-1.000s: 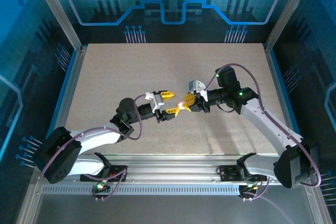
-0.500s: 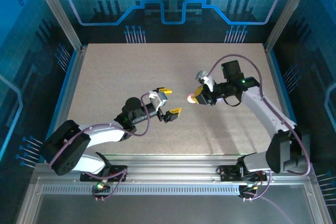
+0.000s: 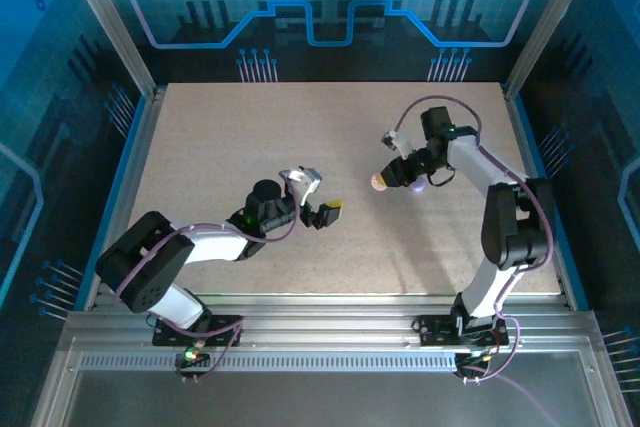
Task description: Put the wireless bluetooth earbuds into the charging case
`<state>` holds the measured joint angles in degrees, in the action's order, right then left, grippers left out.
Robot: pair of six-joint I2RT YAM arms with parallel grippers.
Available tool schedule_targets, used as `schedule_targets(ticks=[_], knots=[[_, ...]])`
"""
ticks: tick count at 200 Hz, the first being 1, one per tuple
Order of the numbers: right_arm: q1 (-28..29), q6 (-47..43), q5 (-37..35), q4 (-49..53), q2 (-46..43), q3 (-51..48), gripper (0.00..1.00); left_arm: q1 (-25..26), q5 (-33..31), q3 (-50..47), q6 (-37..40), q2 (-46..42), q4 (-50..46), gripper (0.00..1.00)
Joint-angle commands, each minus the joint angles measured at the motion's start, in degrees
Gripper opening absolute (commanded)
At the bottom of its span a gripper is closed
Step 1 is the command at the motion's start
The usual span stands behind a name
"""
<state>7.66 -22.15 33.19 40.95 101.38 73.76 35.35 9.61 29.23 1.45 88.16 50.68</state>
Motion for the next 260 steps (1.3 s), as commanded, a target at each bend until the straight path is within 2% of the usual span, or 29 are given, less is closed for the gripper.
schedule_targets(ticks=[1,58,108,168,260], knots=[[-1.2,1.3,-1.5,2.7,3.5,3.1,0.20,-0.5,-1.0,1.4,-1.5,1.4,-0.7,0.95],[-1.7,3.0,-1.9,5.3,12.5,9.3,0.19,-0.6,-0.6,3.5,-3.8,5.7,-0.8,0.97],[-1.7,5.4,-4.7,8.4,17.8,13.5,0.22,-0.6,-0.2,4.7,-4.2,7.6,-2.0,0.96],[-2.1,6.9,-6.0,9.8,20.0,15.1,0.29,-0.9,1.0,5.1,-4.3,8.2,-1.7,0.97],[-3.0,8.4,-8.7,7.7,18.1,14.2,0.43,-2.1,2.0,6.0,-5.7,7.9,-1.8,0.97]])
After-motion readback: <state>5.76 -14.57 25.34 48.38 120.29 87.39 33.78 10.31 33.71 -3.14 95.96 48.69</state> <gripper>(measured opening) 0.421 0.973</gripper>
